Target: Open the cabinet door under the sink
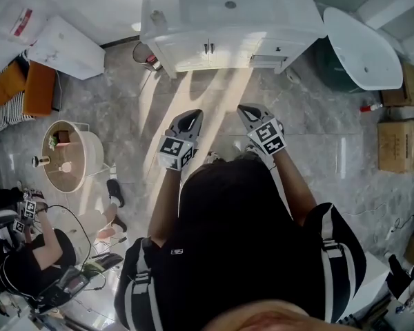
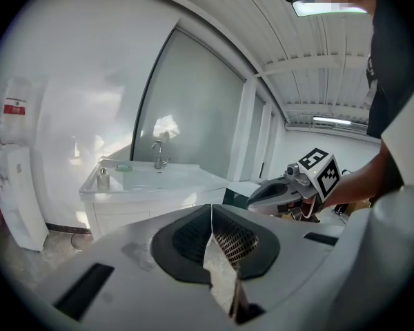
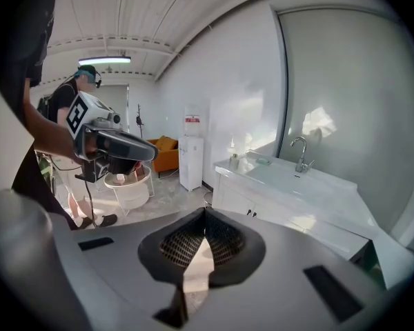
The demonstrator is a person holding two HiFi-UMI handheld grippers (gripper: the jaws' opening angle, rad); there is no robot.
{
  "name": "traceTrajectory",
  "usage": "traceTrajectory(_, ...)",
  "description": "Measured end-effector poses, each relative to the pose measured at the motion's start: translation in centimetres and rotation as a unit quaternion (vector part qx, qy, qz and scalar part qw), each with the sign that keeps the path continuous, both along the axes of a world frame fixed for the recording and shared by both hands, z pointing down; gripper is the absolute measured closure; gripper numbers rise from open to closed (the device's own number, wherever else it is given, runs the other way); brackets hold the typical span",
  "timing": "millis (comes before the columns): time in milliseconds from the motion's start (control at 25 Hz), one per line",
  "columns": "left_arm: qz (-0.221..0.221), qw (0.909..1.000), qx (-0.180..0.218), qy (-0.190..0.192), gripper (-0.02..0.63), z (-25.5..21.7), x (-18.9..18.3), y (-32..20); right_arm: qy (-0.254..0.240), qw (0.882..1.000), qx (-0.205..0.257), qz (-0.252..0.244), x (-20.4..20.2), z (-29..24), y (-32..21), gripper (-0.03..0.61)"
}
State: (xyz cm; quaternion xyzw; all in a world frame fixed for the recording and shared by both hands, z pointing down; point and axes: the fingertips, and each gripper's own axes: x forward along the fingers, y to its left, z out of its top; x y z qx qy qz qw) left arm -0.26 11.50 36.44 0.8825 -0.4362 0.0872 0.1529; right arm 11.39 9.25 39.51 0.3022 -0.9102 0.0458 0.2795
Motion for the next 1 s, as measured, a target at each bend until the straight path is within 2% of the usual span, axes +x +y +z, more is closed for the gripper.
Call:
traceTrajectory(120,-0.01,0.9999,-0.008,0.008,0.597,0.8,-1.2,0.0,0.014,1.0,-0.014,-0.008,-0.7,1.1,0.9,0.52)
traceTrajectory(280,-0.019,0.9996,-0.017,0.01,0.597,2.3,-3.6,-1.5,0.019,0.999,-0.028,-0.012,-2.7,2.7,-0.5,0.52)
traceTrajectory(640,-0.053,0.9983,-0.022,0.01,0.597,2.6,-5.6,-3.7,0.012,0.999,-0.028,-0.042,-4.9,2.8,-3.7,0.52)
traceTrajectory(800,-0.065,0.9976,-0.024,-0.005,0.597,2.5,-5.2,-5.9,0.013,0.998,-0.034,-0.051,-4.4,3.2,-6.3,0.52)
traceTrajectory(1000,-0.057,0.9967,-0.03,-0.049,0.597,3.5,-4.1,-9.0,0.017,0.997,-0.045,-0.067,-3.6,3.9,-9.9,0.519)
